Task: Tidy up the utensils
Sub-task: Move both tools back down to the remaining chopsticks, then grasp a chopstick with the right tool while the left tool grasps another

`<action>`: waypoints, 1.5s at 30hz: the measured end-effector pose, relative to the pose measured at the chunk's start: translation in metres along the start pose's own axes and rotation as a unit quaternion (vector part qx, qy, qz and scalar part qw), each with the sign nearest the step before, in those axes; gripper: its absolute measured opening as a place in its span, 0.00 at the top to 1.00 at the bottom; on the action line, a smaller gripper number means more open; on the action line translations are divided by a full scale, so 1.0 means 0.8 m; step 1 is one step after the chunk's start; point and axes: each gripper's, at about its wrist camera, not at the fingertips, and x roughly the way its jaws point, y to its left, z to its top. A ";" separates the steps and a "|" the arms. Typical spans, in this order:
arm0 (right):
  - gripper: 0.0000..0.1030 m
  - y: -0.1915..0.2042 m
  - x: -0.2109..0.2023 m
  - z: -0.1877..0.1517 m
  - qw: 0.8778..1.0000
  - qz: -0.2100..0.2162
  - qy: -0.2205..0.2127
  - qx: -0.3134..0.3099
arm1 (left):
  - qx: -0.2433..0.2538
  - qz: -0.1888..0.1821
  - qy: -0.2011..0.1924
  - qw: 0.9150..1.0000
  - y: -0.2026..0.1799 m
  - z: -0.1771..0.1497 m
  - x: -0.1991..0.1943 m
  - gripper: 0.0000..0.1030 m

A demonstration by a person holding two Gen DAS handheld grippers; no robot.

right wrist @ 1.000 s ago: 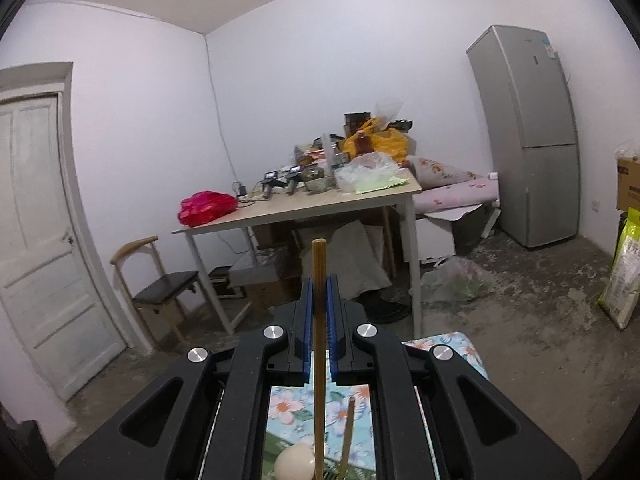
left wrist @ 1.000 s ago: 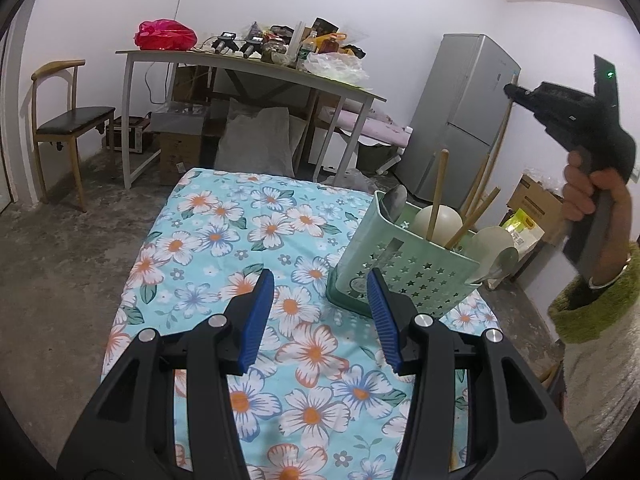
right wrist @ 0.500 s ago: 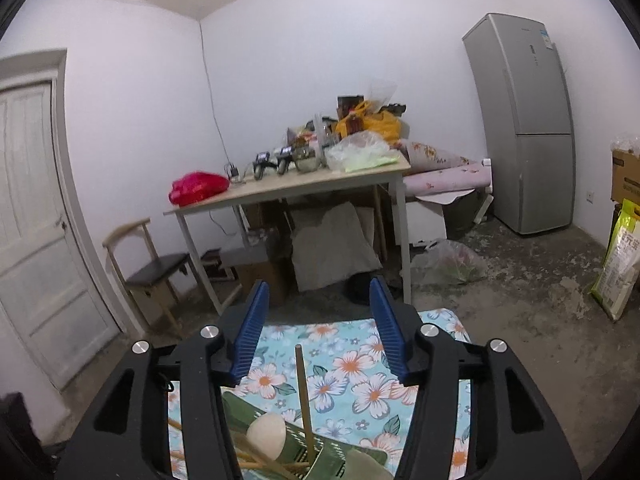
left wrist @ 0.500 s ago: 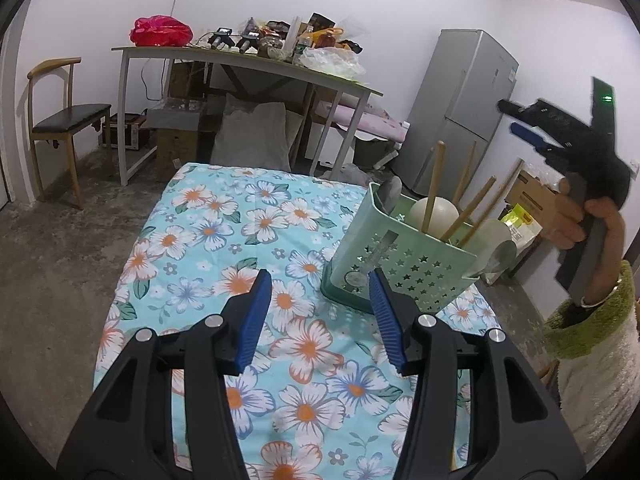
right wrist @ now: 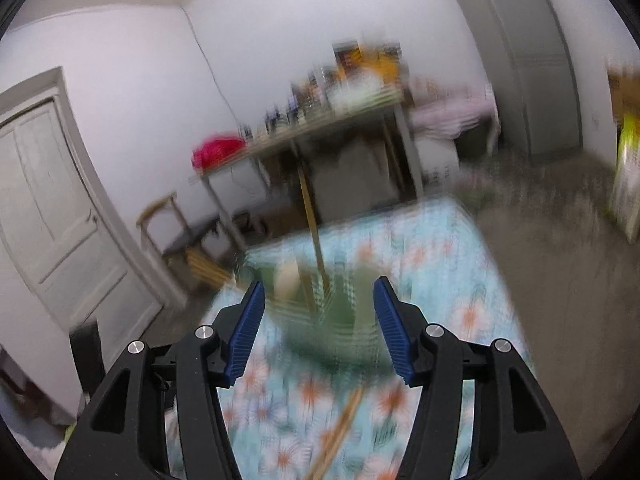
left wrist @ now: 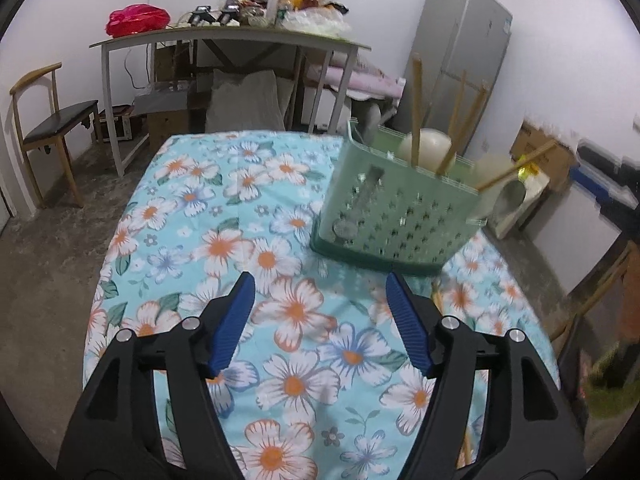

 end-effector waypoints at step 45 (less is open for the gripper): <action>0.92 -0.042 0.124 -0.170 0.966 -0.077 0.229 0.091 | 0.077 0.066 0.108 0.989 -0.055 -0.052 0.057 0.36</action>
